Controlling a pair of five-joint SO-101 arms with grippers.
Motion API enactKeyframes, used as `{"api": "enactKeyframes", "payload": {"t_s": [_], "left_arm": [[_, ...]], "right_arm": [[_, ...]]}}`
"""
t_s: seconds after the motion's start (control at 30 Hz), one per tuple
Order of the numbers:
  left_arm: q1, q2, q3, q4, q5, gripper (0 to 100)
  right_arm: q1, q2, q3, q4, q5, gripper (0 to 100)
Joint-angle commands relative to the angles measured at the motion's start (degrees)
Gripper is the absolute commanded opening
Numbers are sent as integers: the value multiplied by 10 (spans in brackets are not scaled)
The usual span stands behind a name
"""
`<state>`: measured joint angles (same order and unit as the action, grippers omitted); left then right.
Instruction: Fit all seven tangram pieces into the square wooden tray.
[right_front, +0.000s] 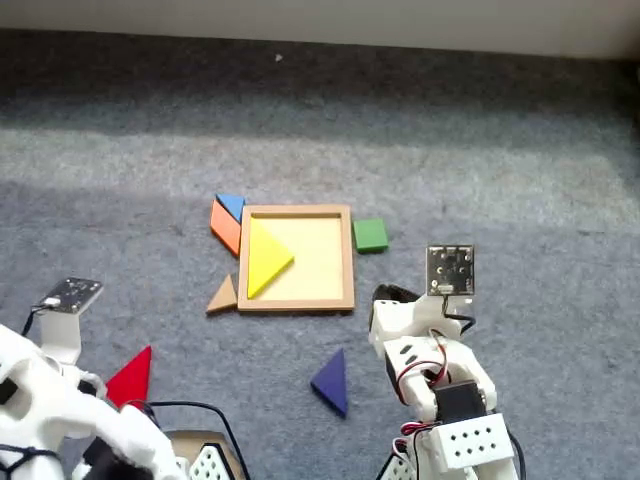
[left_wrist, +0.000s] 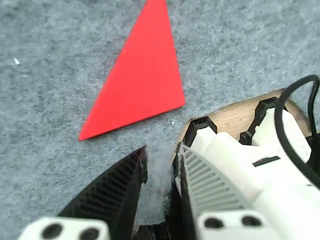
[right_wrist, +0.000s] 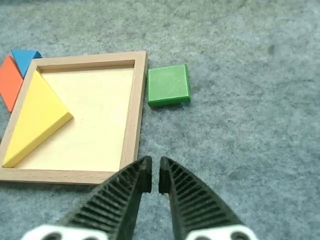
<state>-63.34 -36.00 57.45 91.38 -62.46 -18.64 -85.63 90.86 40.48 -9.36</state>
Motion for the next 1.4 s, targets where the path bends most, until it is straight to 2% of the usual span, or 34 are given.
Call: {"api": "enactKeyframes", "payload": {"t_s": [0.0, 0.17, 0.33, 0.5, 0.63, 0.73, 0.87, 1.0, 1.17, 1.3, 1.37], "left_arm": [[-15, 107, -3, -58, -17, 115], [-12, 222, -8, -112, -19, 114], [-8, 255, -28, -159, -16, 114], [50, 261, -23, -208, -7, 114], [125, 260, -28, -238, 91, 115], [208, 257, -28, -249, 150, 115], [327, 257, -49, -245, 244, 115], [394, 255, -99, -222, 322, 115], [411, 255, -176, -154, 328, 115], [403, 255, -228, -149, 329, 117], [402, 255, -254, -150, 353, 119]], "right_arm": [[3, -7, 0, -14, 6, 44], [4, -7, 0, -14, 6, 44], [4, -7, 0, -14, 6, 44], [4, -7, 0, -14, 6, 44], [4, -7, 0, -14, 6, 44], [4, -7, 0, -14, 6, 44], [4, -7, 0, -14, 6, 44], [4, -7, 0, -14, 6, 44], [4, -7, 0, -14, 6, 44], [4, -7, 0, -14, 6, 44], [4, -7, 0, -14, 6, 44]]}}
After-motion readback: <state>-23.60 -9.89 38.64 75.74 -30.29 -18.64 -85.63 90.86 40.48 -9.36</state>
